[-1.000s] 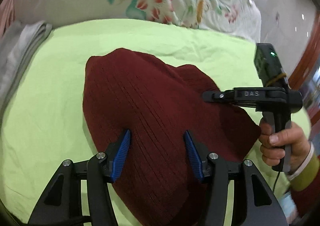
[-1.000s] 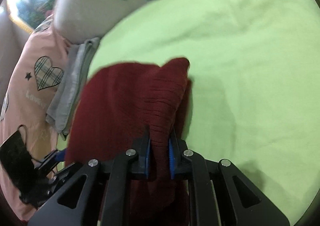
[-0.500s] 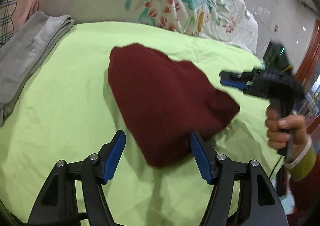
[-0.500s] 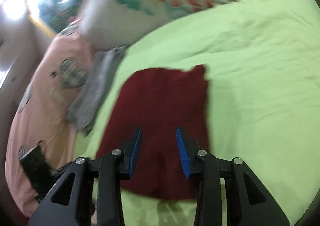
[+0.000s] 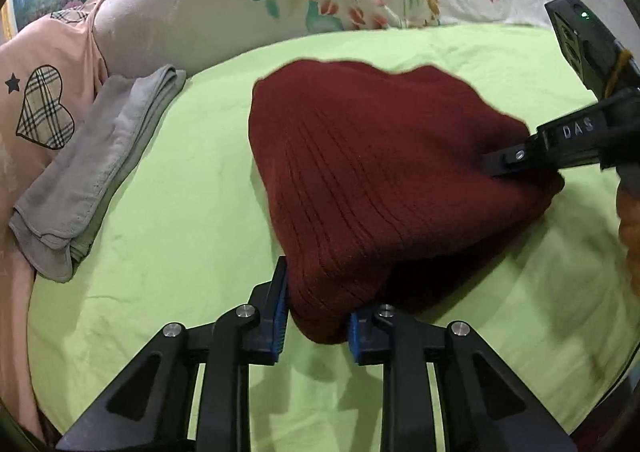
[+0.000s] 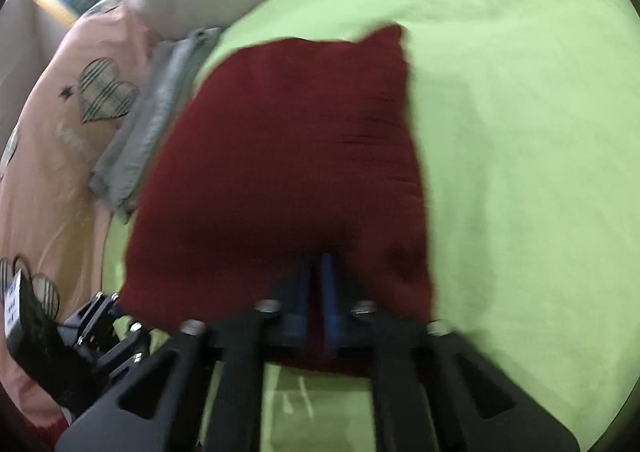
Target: Fold large clothes
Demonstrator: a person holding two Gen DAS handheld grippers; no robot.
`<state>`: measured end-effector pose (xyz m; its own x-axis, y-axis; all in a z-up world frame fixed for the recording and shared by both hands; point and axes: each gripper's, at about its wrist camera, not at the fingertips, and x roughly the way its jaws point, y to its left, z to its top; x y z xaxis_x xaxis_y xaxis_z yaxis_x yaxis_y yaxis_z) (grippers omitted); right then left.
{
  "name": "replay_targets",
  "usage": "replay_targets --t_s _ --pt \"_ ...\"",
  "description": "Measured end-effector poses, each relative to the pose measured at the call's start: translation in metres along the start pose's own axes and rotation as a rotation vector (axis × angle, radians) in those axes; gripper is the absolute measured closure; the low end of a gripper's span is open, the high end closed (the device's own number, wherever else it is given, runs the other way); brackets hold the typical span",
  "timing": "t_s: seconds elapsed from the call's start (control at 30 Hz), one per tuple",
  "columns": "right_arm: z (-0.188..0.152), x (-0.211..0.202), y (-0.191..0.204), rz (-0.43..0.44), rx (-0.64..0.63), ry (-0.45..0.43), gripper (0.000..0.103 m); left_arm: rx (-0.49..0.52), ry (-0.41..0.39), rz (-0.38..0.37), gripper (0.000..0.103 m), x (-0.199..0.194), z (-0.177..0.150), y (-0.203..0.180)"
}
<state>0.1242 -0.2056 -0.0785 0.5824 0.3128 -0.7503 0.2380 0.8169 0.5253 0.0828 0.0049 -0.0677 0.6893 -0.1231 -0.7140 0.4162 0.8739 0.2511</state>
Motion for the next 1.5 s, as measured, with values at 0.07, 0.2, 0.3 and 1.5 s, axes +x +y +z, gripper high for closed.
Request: replay_targets --t_s 0.07,0.2,0.3,1.5 --pt "0.000 0.001 -0.012 0.054 0.060 -0.005 0.103 -0.015 0.011 -0.011 0.081 0.003 -0.003 0.002" --pt "-0.001 -0.002 -0.008 0.036 0.034 -0.013 0.103 -0.026 0.014 -0.099 0.075 -0.005 0.002 0.009" --pt "0.001 -0.005 -0.009 0.045 0.043 -0.015 0.103 -0.075 0.006 -0.244 0.071 -0.020 0.001 0.027" --pt "0.122 0.052 0.069 0.108 -0.168 -0.009 0.101 -0.120 0.053 -0.731 0.102 0.056 0.053 0.010"
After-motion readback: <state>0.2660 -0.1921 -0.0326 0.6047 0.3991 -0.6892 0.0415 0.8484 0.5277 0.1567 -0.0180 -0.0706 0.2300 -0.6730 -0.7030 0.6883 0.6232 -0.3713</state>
